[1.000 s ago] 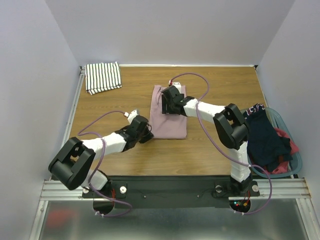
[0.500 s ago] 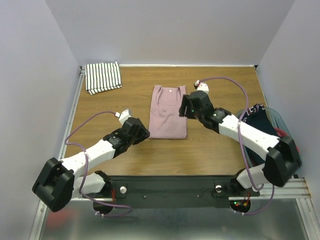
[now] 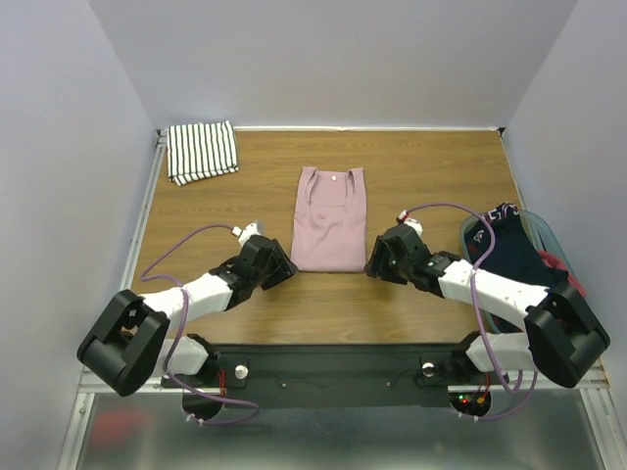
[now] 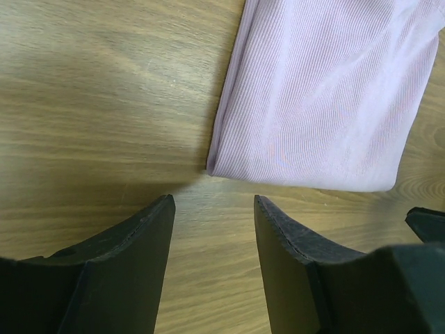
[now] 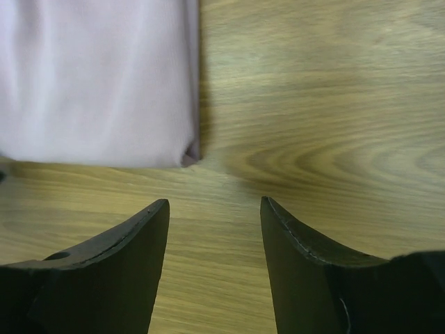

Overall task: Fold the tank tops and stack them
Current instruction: Fold the tank top

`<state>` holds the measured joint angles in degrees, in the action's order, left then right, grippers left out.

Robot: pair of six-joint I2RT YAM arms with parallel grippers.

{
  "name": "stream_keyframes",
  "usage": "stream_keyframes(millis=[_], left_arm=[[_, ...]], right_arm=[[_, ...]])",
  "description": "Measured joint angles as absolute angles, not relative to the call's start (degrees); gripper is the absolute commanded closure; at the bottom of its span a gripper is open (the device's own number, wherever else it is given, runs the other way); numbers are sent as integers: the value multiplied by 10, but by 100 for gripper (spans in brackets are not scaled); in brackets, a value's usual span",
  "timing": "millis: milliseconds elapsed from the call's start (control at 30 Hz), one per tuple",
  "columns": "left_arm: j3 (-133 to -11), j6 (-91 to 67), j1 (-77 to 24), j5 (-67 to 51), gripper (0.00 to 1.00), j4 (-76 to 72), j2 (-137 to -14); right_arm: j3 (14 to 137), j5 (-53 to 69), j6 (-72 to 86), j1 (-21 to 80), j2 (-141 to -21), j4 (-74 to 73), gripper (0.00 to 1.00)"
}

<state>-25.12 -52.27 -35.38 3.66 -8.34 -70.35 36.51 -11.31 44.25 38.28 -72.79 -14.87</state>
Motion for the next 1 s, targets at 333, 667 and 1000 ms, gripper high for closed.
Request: stream_keyframes(millis=[333, 667, 1000], left_arm=[[-251, -526, -336, 24, 44, -141, -746], [-248, -548, -335, 24, 47, -185, -771], [-240, -563, -333, 23, 51, -215, -782]], right_arm=[[310, -78, 524, 383, -728, -56, 44], [264, -72, 604, 383, -737, 23, 44], [255, -77, 639, 383, -758, 77, 48]])
